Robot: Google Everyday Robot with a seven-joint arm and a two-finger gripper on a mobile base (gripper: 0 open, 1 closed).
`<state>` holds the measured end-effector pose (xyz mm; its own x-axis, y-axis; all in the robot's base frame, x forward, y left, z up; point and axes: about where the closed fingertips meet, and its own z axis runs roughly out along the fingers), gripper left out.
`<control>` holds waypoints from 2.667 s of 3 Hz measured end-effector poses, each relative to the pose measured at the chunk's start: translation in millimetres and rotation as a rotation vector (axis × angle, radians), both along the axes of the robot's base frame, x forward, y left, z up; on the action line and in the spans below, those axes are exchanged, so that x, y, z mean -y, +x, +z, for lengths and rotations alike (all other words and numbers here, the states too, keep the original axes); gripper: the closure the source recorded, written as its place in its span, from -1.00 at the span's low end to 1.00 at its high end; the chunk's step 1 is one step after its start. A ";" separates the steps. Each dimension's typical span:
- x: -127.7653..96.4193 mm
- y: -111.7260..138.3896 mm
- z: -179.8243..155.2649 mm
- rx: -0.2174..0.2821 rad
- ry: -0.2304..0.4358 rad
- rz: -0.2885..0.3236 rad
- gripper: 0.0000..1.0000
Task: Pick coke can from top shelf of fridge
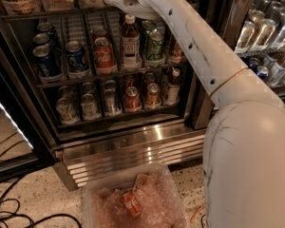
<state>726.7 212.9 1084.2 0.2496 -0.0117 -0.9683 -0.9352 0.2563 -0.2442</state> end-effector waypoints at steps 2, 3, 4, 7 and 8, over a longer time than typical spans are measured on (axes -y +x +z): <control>1.2 -7.6 2.6 0.006 -0.018 0.036 1.00; 4.6 -7.8 7.4 0.011 -0.019 0.039 1.00; 6.4 -15.5 7.3 0.012 -0.038 0.072 1.00; 14.7 -44.0 2.1 0.007 -0.109 0.226 1.00; 14.3 -49.1 -4.8 -0.006 -0.117 0.292 1.00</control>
Offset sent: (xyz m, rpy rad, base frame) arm -0.0502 -0.0236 0.0157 -0.1101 -0.0376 0.1981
